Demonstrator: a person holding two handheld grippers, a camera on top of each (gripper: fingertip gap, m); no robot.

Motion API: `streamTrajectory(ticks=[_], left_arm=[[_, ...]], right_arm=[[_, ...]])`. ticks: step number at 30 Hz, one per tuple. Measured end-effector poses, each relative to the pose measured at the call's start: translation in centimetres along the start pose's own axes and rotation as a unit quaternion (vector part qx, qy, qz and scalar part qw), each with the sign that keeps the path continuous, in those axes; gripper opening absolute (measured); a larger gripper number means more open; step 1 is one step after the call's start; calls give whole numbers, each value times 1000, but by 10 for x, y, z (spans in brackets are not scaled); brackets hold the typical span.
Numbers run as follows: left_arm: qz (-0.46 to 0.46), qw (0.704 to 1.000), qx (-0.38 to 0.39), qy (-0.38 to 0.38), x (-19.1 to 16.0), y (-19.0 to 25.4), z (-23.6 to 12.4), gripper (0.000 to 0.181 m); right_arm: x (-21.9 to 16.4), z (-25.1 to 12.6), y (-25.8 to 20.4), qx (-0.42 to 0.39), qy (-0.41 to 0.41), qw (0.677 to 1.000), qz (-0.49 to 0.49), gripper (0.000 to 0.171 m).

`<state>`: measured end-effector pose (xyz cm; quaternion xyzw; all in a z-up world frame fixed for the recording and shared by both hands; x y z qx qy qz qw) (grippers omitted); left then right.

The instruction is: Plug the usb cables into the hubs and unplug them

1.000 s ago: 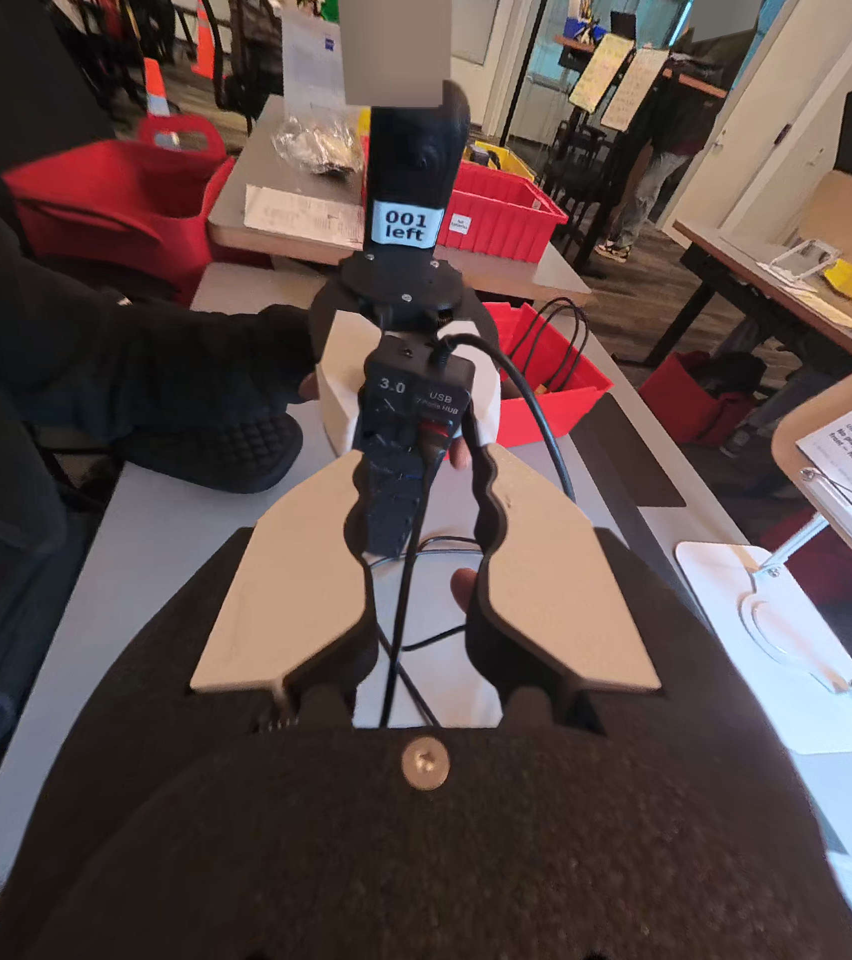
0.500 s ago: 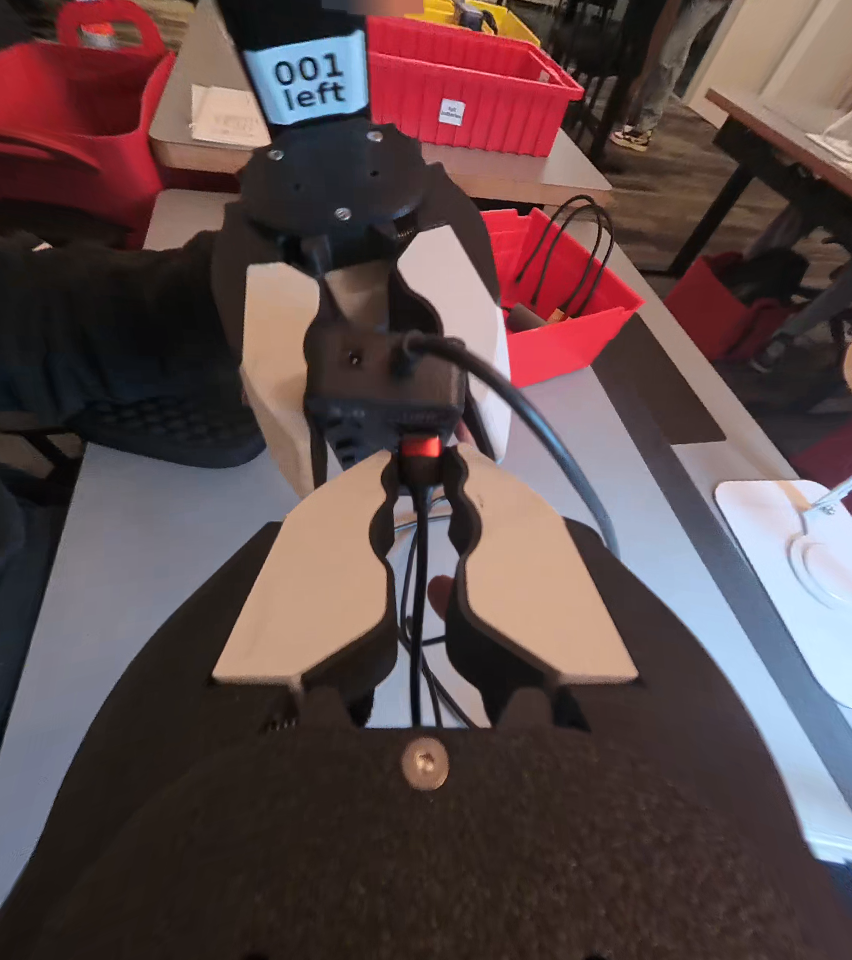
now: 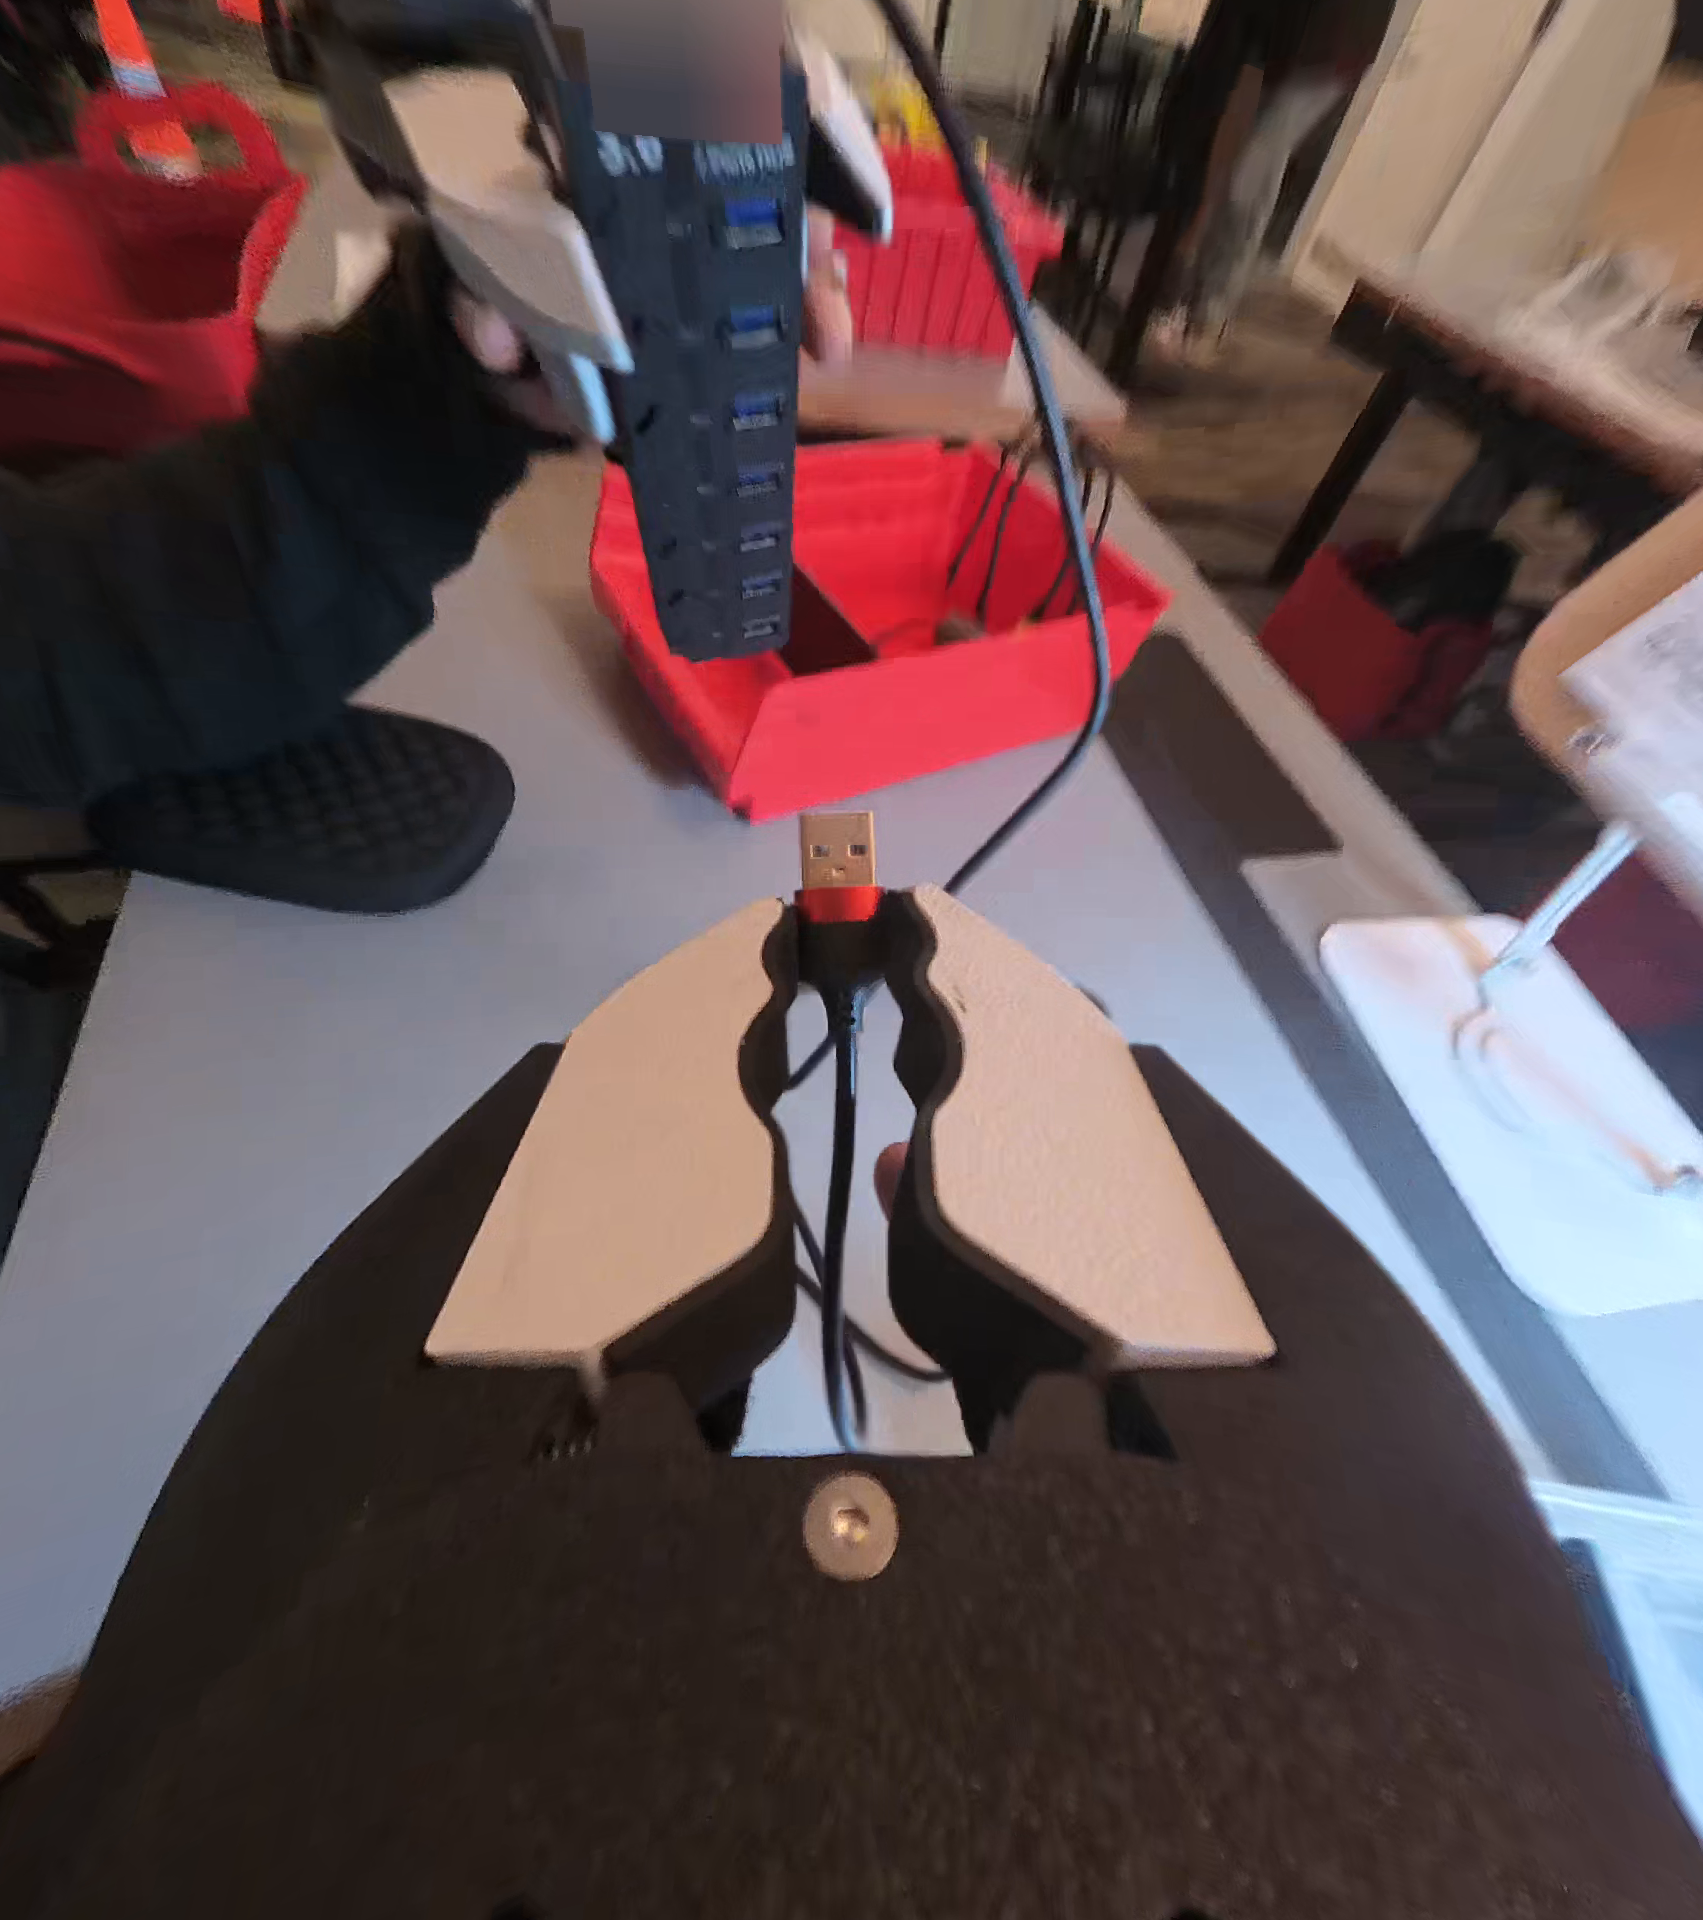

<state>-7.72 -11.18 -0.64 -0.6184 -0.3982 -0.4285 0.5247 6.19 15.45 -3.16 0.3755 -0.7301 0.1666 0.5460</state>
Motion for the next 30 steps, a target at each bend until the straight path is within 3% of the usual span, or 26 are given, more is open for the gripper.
streamTrajectory(ticks=[6,9,13,17,19,22,27,30], left_arm=[[-13,999,37,-11,-2,-8,-4,58],[-9,999,30,-25,-6,-4,7,58],[2,999,23,-42,-9,2,19,58],[1,999,20,-49,-13,3,24,58],[-3,999,17,-51,-15,2,25,57],[-5,998,14,-55,-17,2,27,58],[-3,998,8,-62,-19,3,30,57],[-3,998,2,-67,-21,5,33,57]], right_arm=[[4,-65,16,-164,31,986,-15,16],[-21,-81,40,-231,6,973,19,16],[-78,-78,78,-244,-67,960,118,16],[-129,-80,107,-394,-215,886,114,16],[-136,-84,112,-445,-226,861,96,16],[-122,-96,113,-482,-92,865,106,16],[-92,-126,99,-452,173,866,126,16],[-90,-140,96,-430,239,857,155,16]])
Point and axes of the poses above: each gripper's, where its closed fingertips meet, z out along the fingers, x out of its top, y = z × x across the jaws, the point moved 10 cm from there along -z, back along the fingers, and after that the axes turned 2 degrees about -y, right-handed, at the moved point
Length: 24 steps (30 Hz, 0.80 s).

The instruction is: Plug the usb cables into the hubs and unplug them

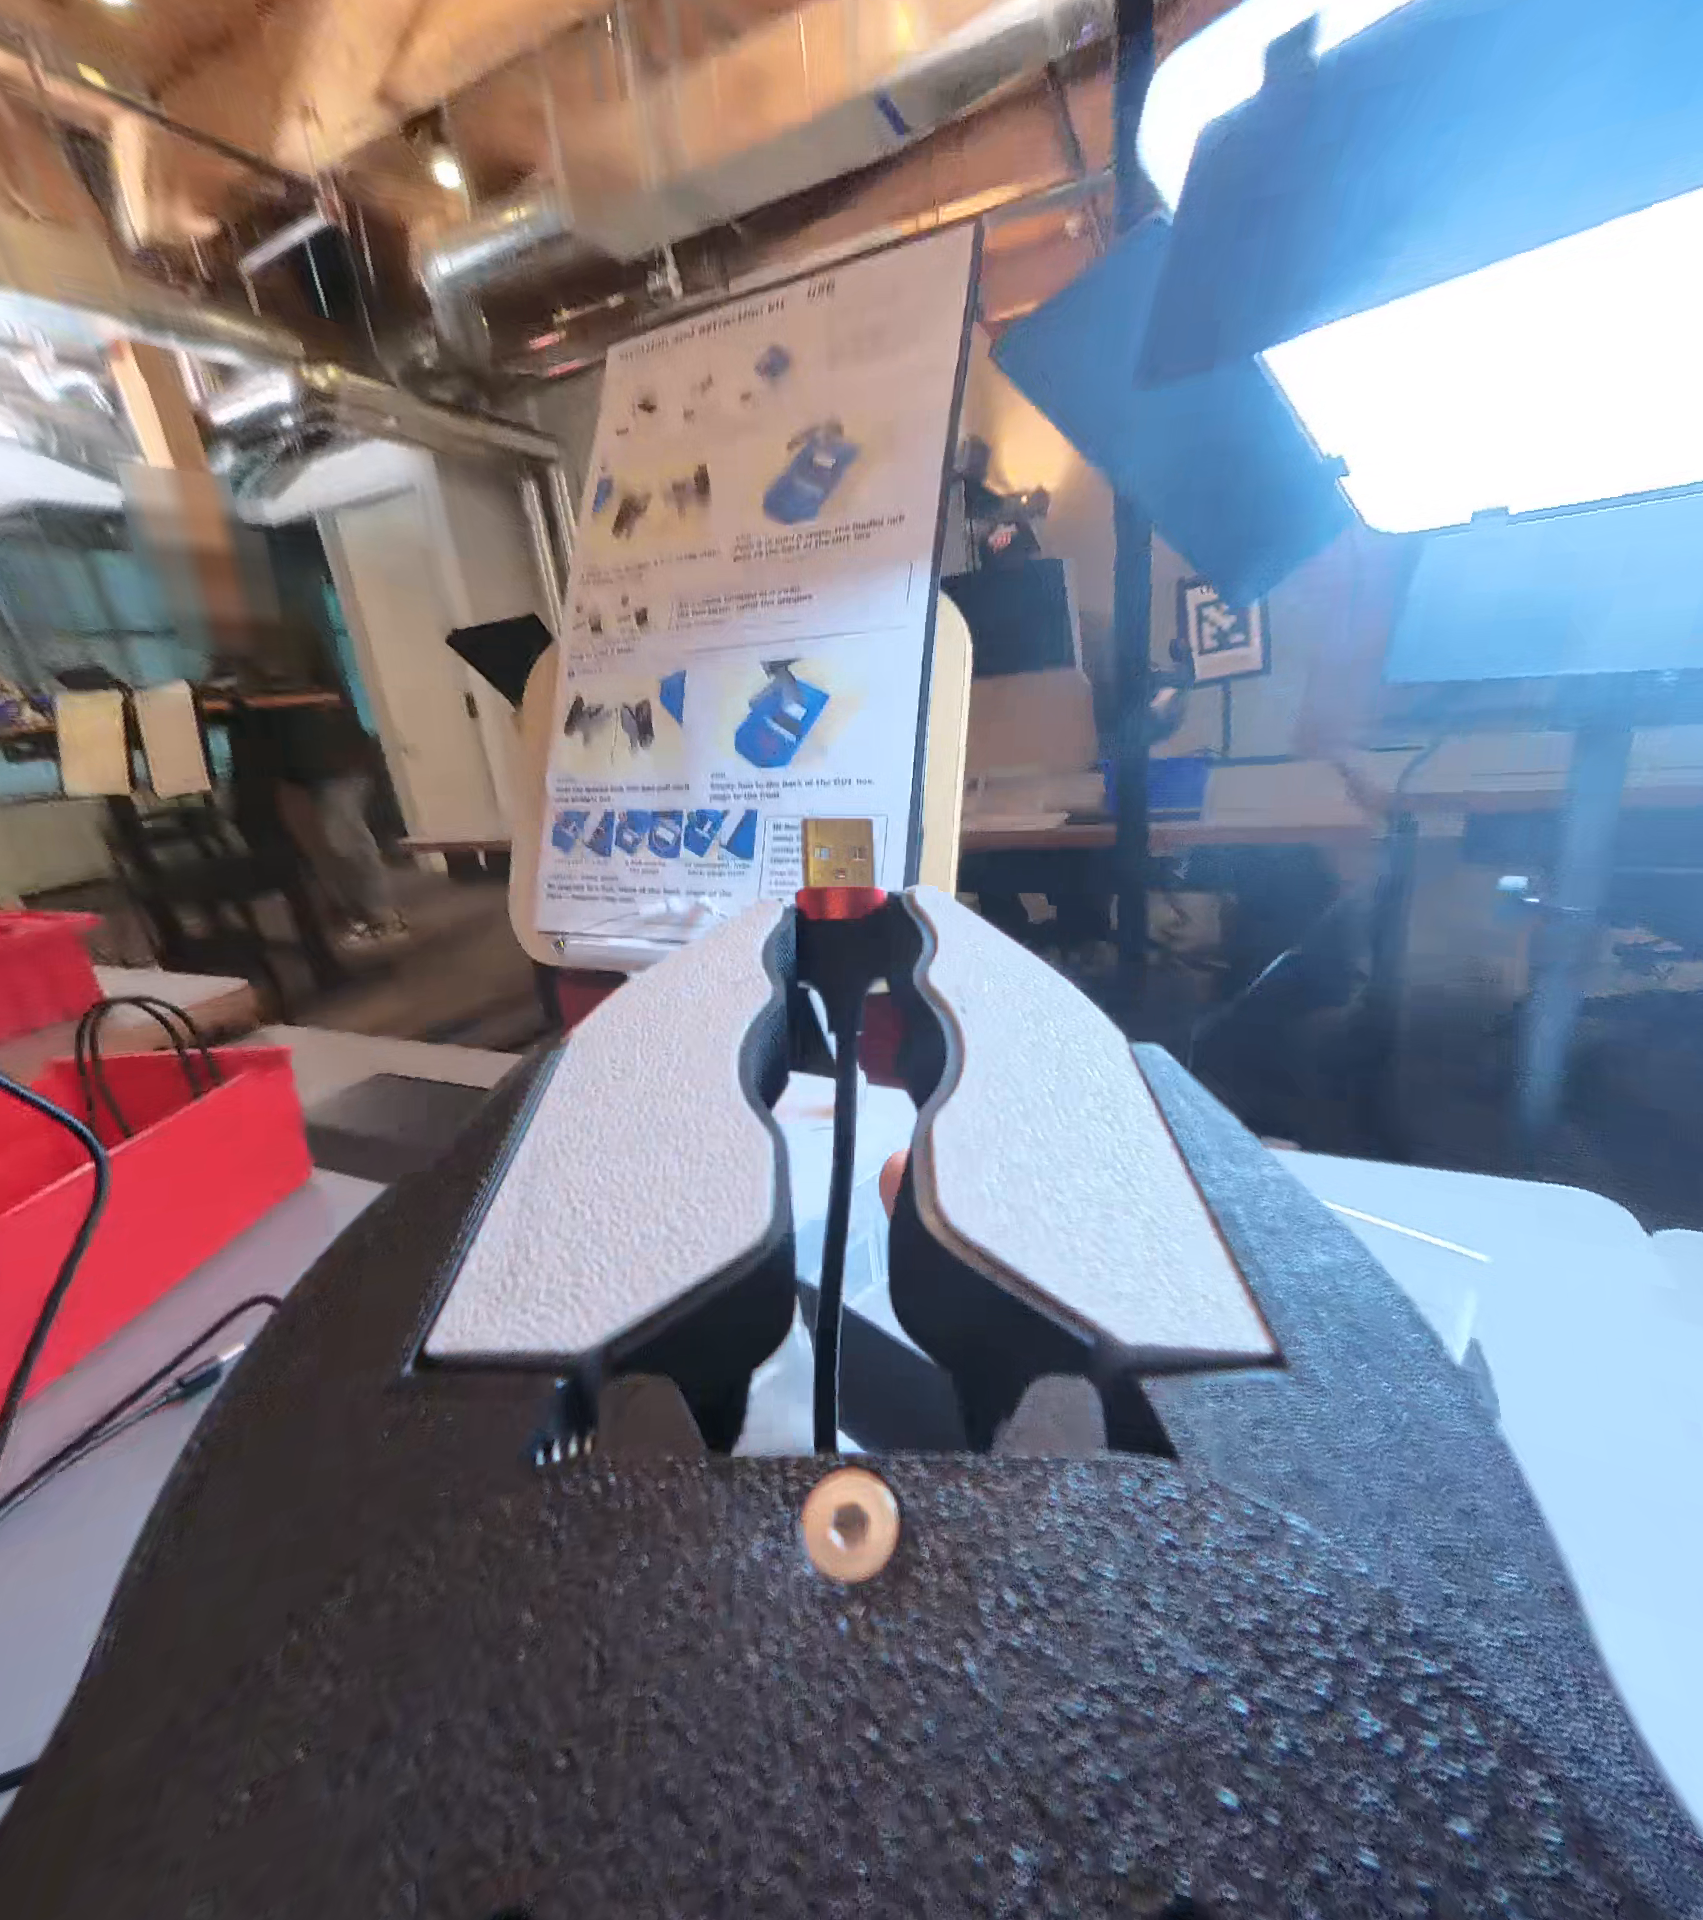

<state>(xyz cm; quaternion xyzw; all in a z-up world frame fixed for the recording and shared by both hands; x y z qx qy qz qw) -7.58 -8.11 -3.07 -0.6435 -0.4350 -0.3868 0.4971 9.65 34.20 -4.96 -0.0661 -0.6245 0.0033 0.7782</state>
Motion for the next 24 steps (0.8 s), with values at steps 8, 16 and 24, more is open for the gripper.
streamTrajectory(ticks=[8,16,24], left_arm=[[0,1000,-10,-12,-4,3,9,57],[1,1000,-18,-12,-4,5,10,57],[3,1000,-23,-16,-4,8,12,57]], right_arm=[[-70,26,0,46,-327,939,-98,16],[-70,26,-45,171,-394,886,-176,24],[-57,26,-13,-32,-369,917,-150,29]])
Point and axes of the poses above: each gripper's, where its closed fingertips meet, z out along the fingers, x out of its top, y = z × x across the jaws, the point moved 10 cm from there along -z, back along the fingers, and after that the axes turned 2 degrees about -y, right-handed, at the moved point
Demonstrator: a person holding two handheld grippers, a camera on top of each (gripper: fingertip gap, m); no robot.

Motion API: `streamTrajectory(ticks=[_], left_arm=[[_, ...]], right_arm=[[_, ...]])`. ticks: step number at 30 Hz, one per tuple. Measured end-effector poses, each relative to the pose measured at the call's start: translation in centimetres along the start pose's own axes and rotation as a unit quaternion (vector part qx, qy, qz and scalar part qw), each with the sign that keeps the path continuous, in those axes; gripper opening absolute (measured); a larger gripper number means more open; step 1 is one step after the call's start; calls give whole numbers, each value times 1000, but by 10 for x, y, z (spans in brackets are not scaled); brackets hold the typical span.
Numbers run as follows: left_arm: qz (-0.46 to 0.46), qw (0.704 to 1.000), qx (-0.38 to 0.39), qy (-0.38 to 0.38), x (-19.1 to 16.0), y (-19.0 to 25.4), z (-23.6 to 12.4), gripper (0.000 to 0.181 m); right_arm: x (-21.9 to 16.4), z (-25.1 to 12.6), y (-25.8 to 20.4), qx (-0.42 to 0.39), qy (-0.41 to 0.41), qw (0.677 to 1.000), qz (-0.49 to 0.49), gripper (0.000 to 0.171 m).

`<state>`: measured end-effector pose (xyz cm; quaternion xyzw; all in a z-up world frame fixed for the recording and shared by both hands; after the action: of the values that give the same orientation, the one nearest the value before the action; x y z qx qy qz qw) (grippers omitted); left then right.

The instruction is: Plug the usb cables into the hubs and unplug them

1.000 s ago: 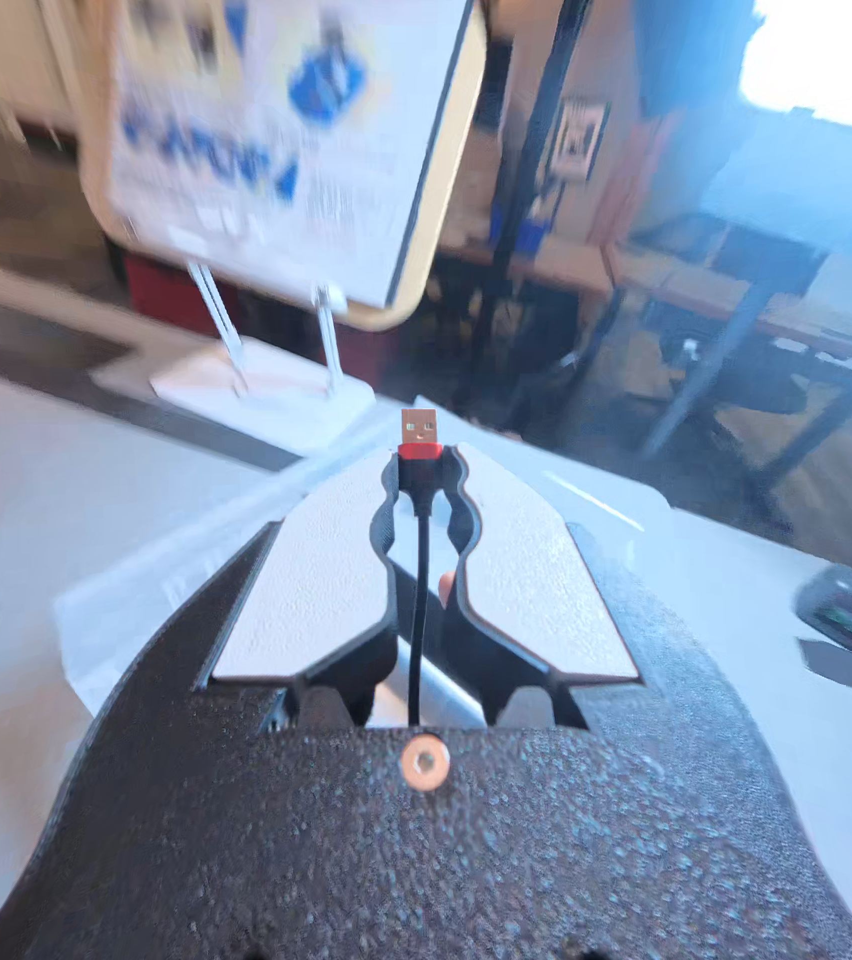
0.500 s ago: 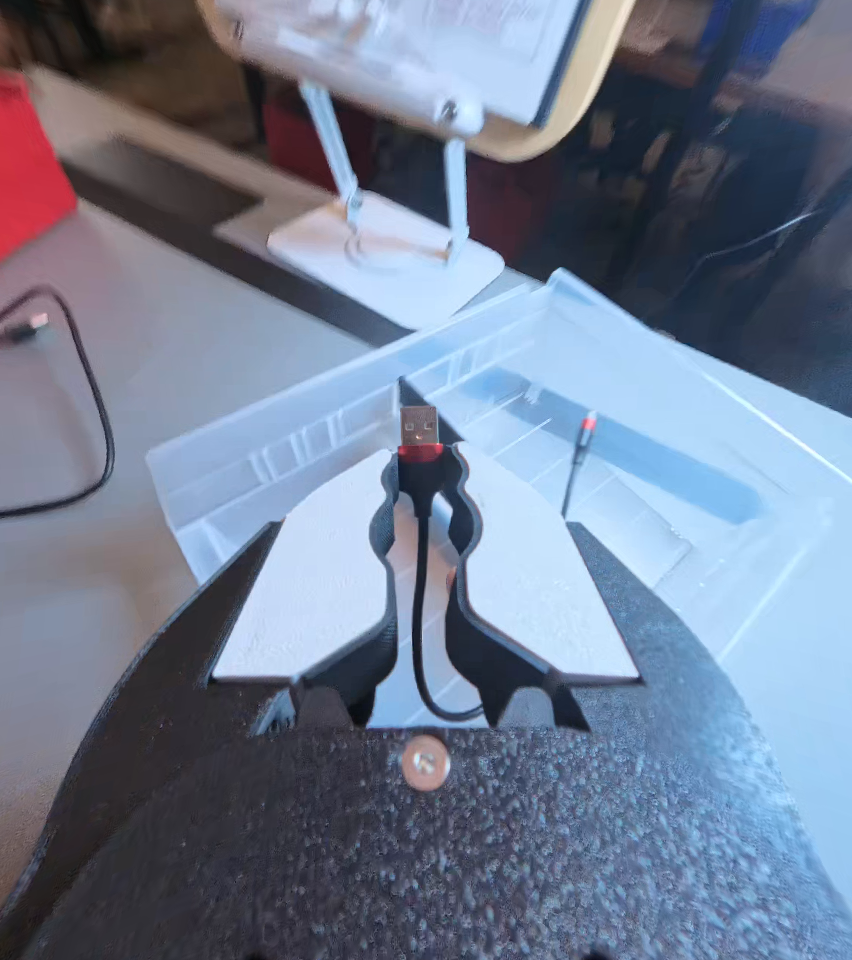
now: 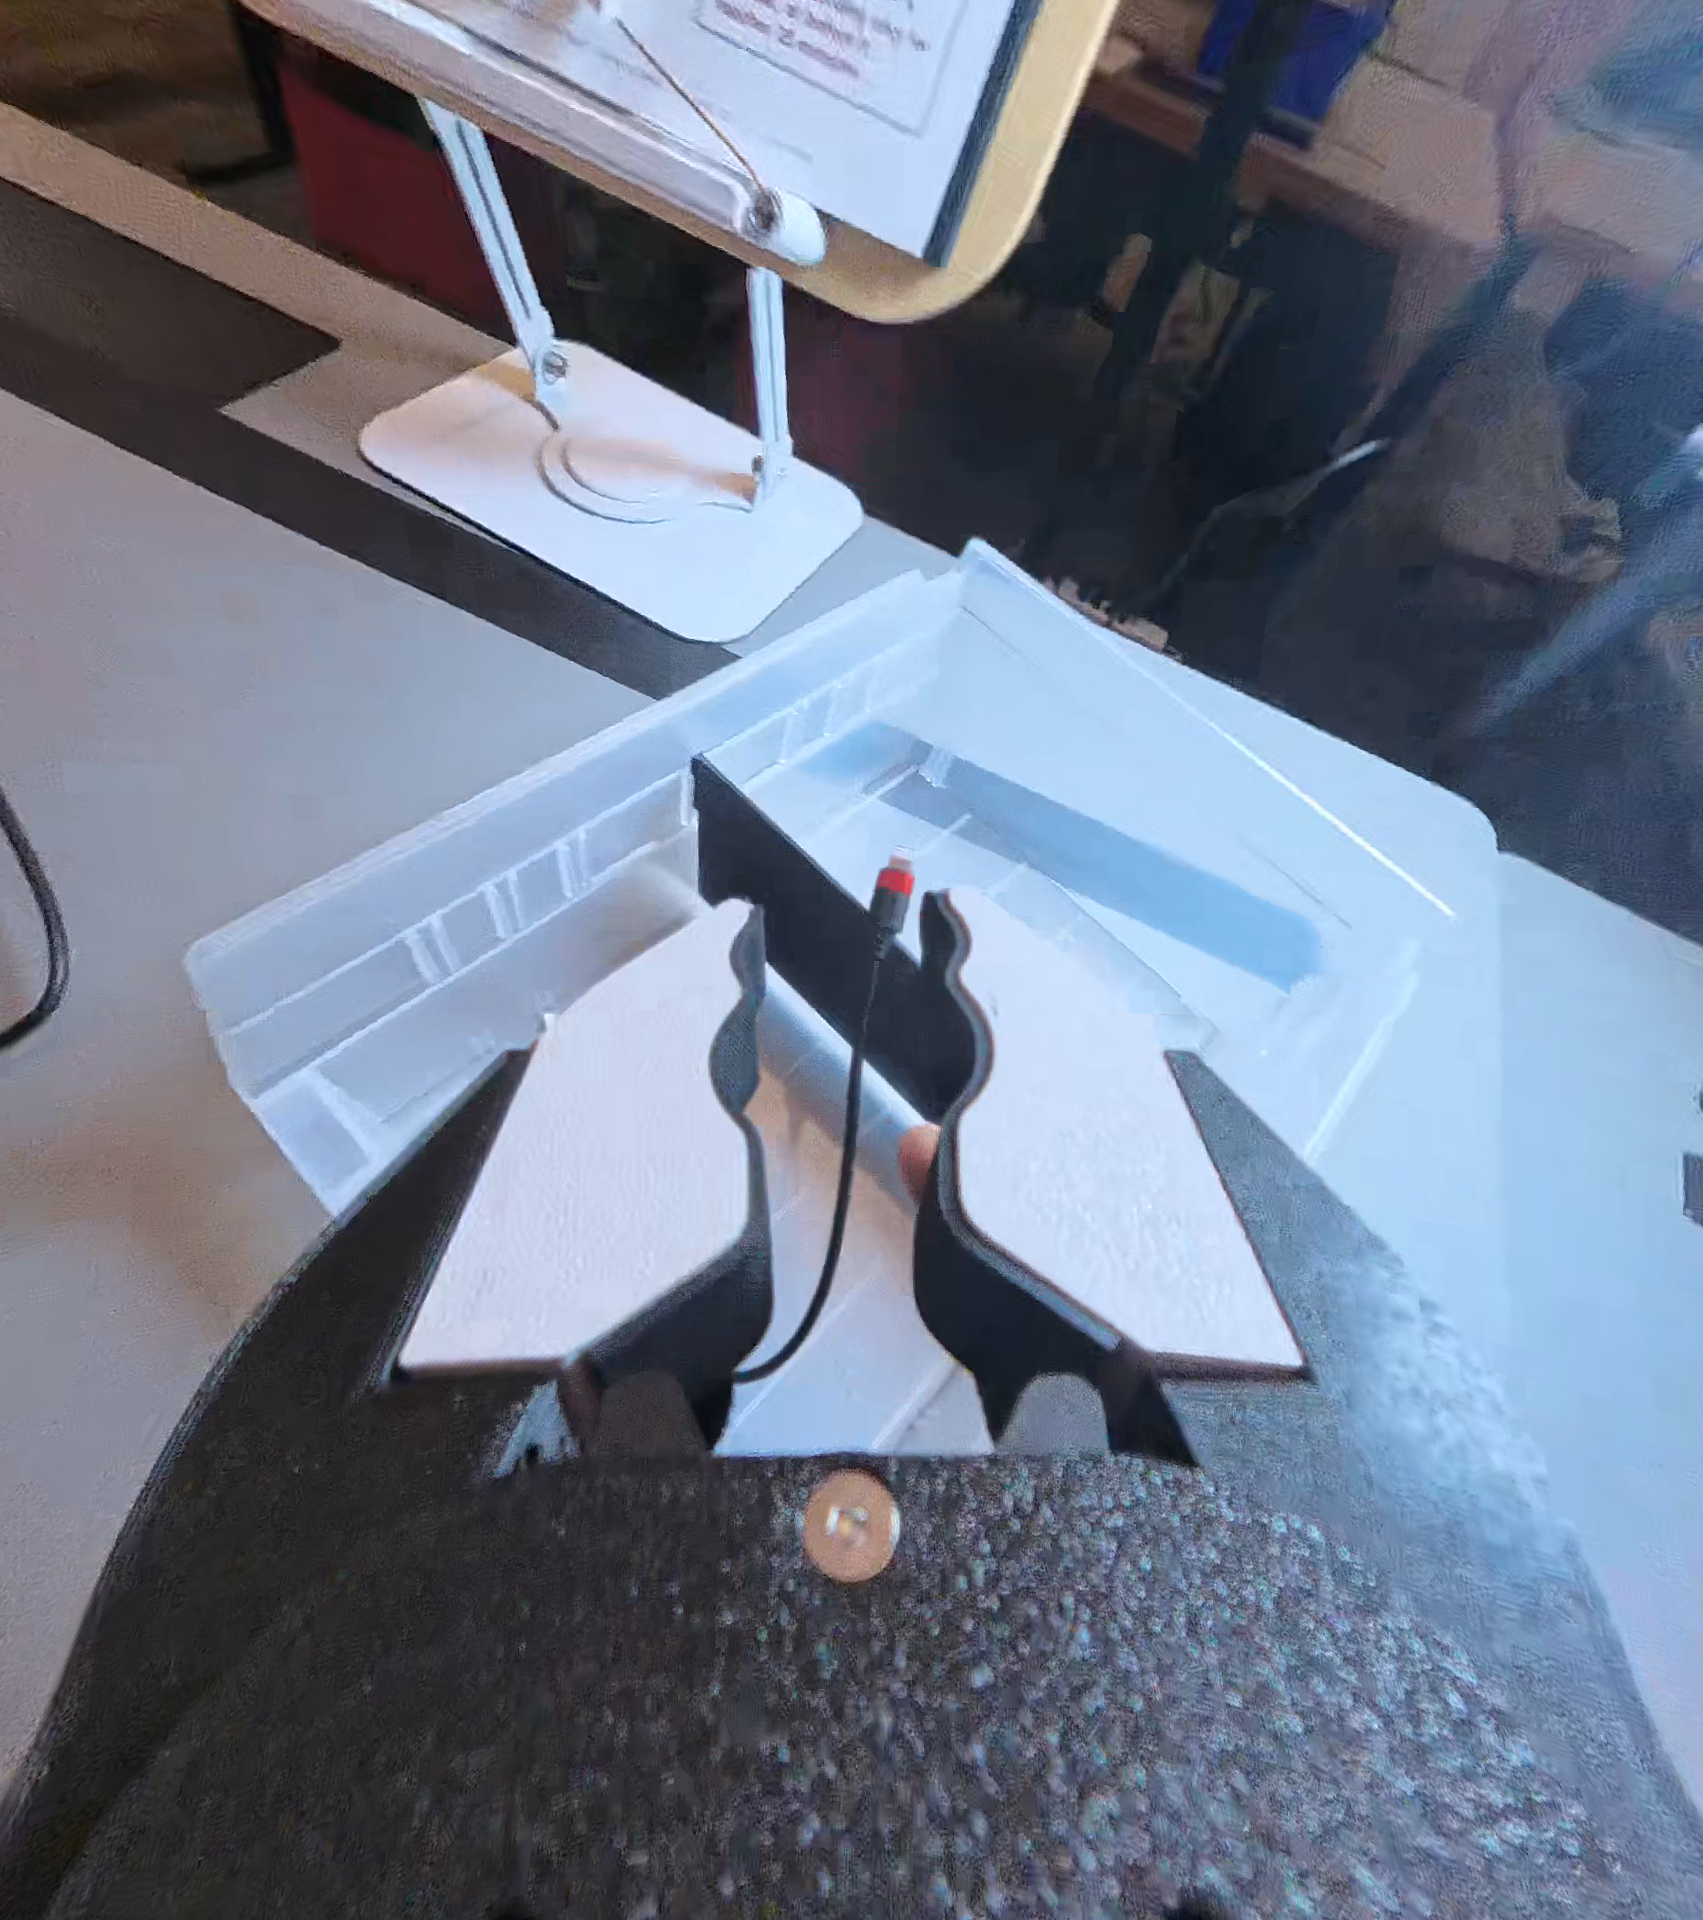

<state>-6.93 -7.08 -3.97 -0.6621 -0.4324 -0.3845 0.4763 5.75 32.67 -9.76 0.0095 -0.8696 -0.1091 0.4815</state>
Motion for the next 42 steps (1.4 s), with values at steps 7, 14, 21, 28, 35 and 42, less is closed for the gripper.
streamTrajectory(ticks=[7,14,21,28,35,42], left_arm=[[3,1000,-7,-13,-3,2,6,57],[-3,1000,-17,6,-1,2,2,57],[-10,999,-42,32,2,4,-1,57],[-38,972,-209,98,5,19,-3,58],[-57,942,-301,135,8,31,3,57],[-94,916,-310,237,17,20,-16,58]], right_arm=[[-31,60,-20,-84,-182,976,-92,4],[-40,64,-43,-22,-278,937,-210,7],[-2,24,-53,67,-114,974,-184,29],[61,-39,-156,323,163,899,-246,47],[71,-62,-219,343,210,860,-313,56],[42,-12,-218,376,36,872,-311,70]])
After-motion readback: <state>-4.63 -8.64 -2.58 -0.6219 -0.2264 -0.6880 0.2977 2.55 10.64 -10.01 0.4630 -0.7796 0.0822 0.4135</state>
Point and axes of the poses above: each gripper's, where its closed fingertips meet, z out along the fingers, x out of its top, y = z × x across the jaws, the point moved 10 cm from there along -z, back along the fingers, and after that the axes turned 2 degrees about -y, right-handed, at the moved point
